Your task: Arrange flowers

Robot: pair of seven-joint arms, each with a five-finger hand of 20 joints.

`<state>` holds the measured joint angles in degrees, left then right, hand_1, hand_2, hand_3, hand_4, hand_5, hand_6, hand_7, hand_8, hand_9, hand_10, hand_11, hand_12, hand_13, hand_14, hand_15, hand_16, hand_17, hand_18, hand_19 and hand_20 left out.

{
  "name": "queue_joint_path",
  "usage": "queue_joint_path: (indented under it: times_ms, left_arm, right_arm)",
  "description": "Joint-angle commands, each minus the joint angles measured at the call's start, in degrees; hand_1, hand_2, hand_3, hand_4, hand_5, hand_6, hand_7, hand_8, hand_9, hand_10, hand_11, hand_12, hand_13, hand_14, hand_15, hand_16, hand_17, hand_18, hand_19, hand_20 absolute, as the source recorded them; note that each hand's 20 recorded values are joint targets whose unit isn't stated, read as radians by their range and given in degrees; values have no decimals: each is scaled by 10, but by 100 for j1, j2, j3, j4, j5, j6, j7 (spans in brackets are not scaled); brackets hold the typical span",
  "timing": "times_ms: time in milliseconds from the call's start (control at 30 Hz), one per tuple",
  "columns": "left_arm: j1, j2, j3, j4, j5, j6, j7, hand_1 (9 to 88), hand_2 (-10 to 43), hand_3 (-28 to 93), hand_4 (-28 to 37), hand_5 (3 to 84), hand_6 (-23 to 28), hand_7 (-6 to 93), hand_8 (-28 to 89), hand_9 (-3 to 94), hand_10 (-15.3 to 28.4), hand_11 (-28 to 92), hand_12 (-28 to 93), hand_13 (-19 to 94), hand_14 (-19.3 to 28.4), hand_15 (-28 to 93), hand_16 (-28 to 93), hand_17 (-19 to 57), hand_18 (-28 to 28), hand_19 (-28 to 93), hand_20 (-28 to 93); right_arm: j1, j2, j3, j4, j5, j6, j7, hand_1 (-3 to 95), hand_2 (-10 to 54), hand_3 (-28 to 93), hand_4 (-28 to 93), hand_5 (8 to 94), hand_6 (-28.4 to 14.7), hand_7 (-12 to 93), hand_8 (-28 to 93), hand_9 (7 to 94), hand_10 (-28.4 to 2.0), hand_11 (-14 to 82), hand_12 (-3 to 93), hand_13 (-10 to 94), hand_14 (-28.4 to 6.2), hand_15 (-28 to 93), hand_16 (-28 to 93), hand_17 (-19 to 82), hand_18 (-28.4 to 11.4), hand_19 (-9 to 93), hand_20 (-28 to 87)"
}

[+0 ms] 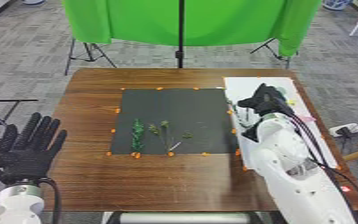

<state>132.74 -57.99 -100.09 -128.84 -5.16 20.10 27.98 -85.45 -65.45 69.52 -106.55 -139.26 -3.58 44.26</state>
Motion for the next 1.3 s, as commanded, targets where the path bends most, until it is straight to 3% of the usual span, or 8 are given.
queue_joint_path:
  times_ms: [33, 200, 533, 667, 933, 1000, 1100, 1300]
  left_arm:
    - [38, -56, 32, 6, -55, 49, 20, 255, 129, 771, -283, 456, 91, 133, -111, 396, 143, 194, 92, 311, 129, 211, -32, -55, 134, 312, 121]
    - [30, -71, 60, 7, -48, 70, -4, 255, 129, 771, -283, 458, 91, 134, -112, 397, 142, 196, 92, 311, 129, 212, -33, -55, 134, 312, 121]
    - [150, -58, 8, 4, -9, 54, 4, 255, 129, 773, -283, 457, 91, 134, -112, 398, 142, 196, 91, 312, 130, 215, -34, -54, 134, 311, 120]
    - [136, -49, 35, 27, 1, 35, -43, 255, 129, 773, -283, 457, 91, 134, -112, 397, 143, 197, 91, 311, 129, 215, -34, -55, 134, 311, 120]
    - [137, -39, 26, 34, 42, -3, -90, 255, 130, 772, -283, 457, 92, 133, -112, 397, 142, 196, 91, 311, 129, 215, -34, -55, 134, 312, 121]
    - [130, -27, 29, 32, 12, 2, -72, 255, 130, 772, -283, 456, 92, 133, -112, 397, 142, 196, 91, 310, 129, 215, -34, -55, 134, 312, 121]
    - [72, -35, 69, 54, 3, 1, -105, 255, 130, 773, -283, 456, 92, 133, -111, 397, 143, 196, 91, 311, 129, 214, -34, -55, 134, 312, 121]
    - [37, -74, 109, 56, -87, 49, -151, 256, 130, 772, -283, 457, 92, 132, -111, 397, 142, 196, 91, 310, 130, 214, -34, -55, 134, 313, 121]
  right_arm:
    - [718, 70, -601, 983, -773, -110, -287, 351, -95, 704, -282, 721, -68, 139, -100, 685, -211, 283, 214, 569, -195, 782, 305, 320, -272, 926, 404]
    - [1013, 115, -889, 1311, -989, -662, -339, 342, -95, 696, -283, 736, -62, 150, -100, 685, -208, 353, 244, 576, -195, 790, 326, 325, -275, 929, 418]
    - [771, 246, -794, 1335, -1351, -658, -337, 364, -95, 703, -282, 763, -50, 222, -97, 687, -204, 421, 274, 583, -191, 791, 335, 332, -273, 931, 428]
    - [805, 272, -855, 1486, -1432, -954, -359, 369, -95, 702, -283, 765, -49, 246, -102, 687, -205, 425, 275, 587, -190, 793, 336, 335, -273, 932, 434]
    - [839, 204, -1021, 1763, -1274, -1408, -632, 404, -95, 708, -281, 778, -31, 165, -117, 680, -202, 407, 270, 569, -192, 784, 350, 317, -266, 916, 440]
    - [854, 196, -1117, 1839, -1378, -1371, -809, 446, -95, 691, -281, 786, -25, 152, -38, 671, -197, 411, 272, 563, -191, 785, 357, 314, -265, 908, 455]
    - [872, 148, -1250, 1943, -1486, -1247, -883, 536, -95, 644, -282, 833, -21, 161, 29, 636, -188, 475, 339, 553, -190, 792, 393, 307, -262, 899, 490]
    - [796, -5, -1215, 1876, -1349, -1098, -676, 583, -95, 705, -282, 893, -34, 191, 81, 675, -186, 422, 538, 539, -197, 840, 454, 289, -276, 878, 600]
